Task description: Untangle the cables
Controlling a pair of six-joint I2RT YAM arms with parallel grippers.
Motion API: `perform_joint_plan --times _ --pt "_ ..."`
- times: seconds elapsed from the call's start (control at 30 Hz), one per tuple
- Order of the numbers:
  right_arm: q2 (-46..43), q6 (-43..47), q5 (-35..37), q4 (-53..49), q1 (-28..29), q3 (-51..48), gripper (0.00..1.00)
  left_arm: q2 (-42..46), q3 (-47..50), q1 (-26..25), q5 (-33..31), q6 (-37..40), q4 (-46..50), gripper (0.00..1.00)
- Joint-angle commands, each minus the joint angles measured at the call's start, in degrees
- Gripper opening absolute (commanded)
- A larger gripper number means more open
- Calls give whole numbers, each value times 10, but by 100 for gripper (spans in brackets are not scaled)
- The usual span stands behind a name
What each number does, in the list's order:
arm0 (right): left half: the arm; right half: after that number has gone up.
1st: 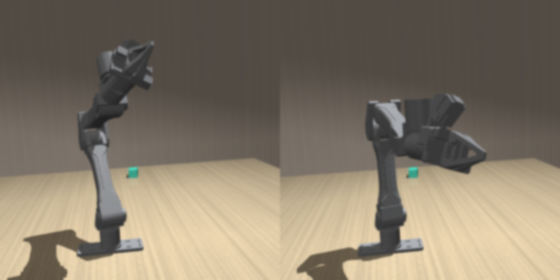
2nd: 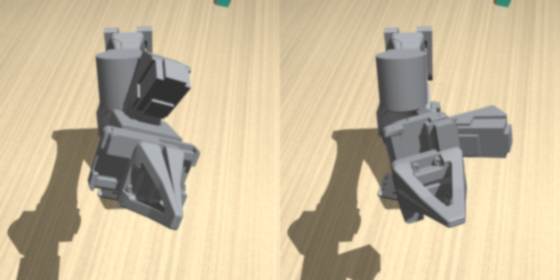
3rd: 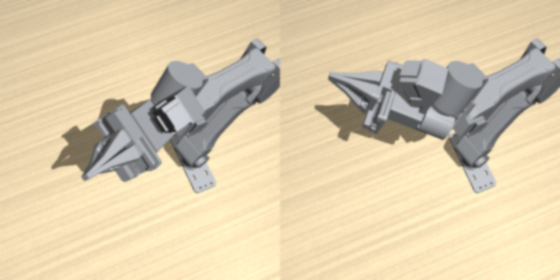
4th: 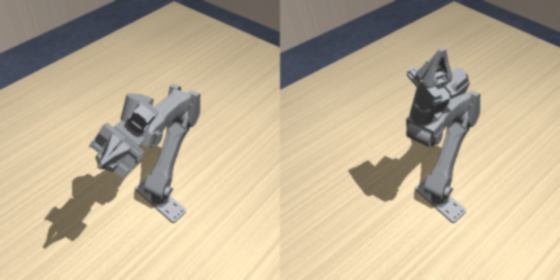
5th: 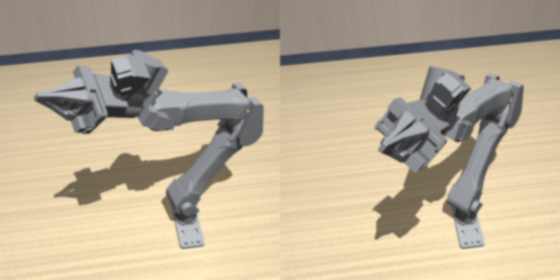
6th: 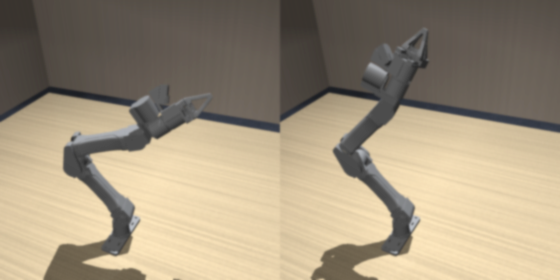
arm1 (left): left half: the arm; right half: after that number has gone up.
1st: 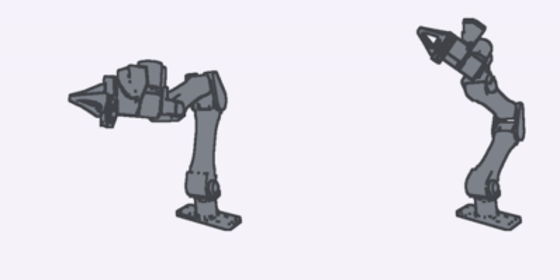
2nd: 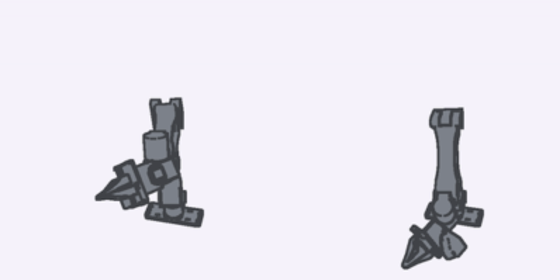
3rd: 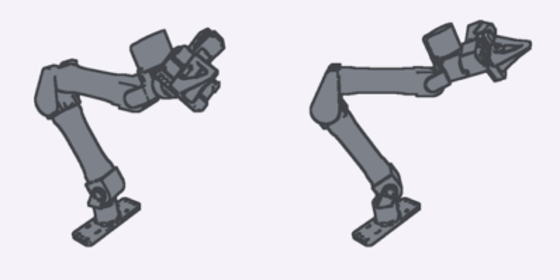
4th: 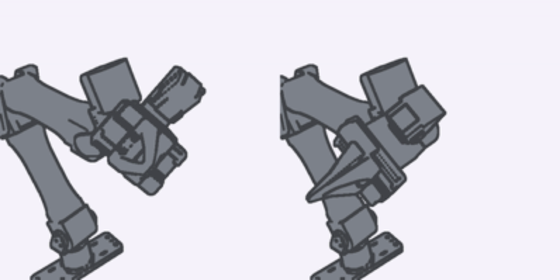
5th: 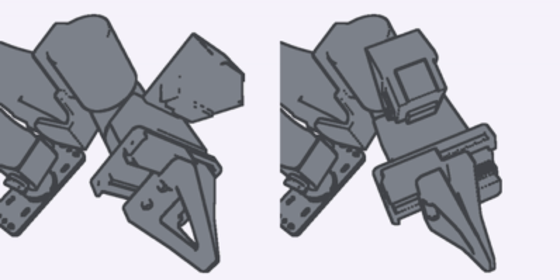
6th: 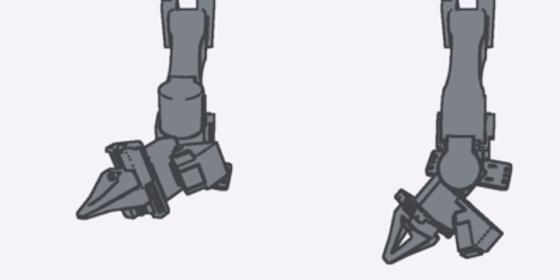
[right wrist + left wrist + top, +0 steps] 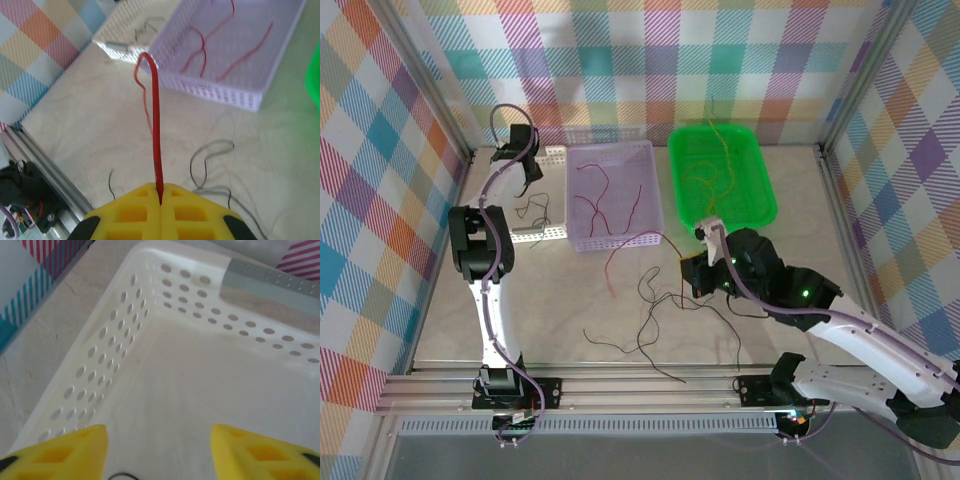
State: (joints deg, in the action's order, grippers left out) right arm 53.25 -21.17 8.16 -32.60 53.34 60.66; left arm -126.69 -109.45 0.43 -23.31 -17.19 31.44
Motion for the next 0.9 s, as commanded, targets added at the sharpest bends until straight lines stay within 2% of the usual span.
perform_joint_plan --times 0.0,0.13,0.33,0.5,0.6,0.7,0.87 --pt "32 64 26 -32 4 70 0 81 25 2 33 -42 9 68" --pt "75 105 46 -40 4 157 0 154 77 -2 67 -82 15 75" --pt "160 191 84 -45 -8 285 0 276 172 -22 65 -125 32 81" --pt "254 198 1 -45 -71 379 0 403 340 -27 109 -190 -5 83" --pt "321 190 -47 -56 -111 435 0 478 427 -32 109 -218 -16 83" --pt "383 188 -56 -64 -136 486 0 545 496 -39 113 -240 -23 84" --pt "479 197 -46 -78 -147 558 0 637 583 -52 107 -266 -30 83"
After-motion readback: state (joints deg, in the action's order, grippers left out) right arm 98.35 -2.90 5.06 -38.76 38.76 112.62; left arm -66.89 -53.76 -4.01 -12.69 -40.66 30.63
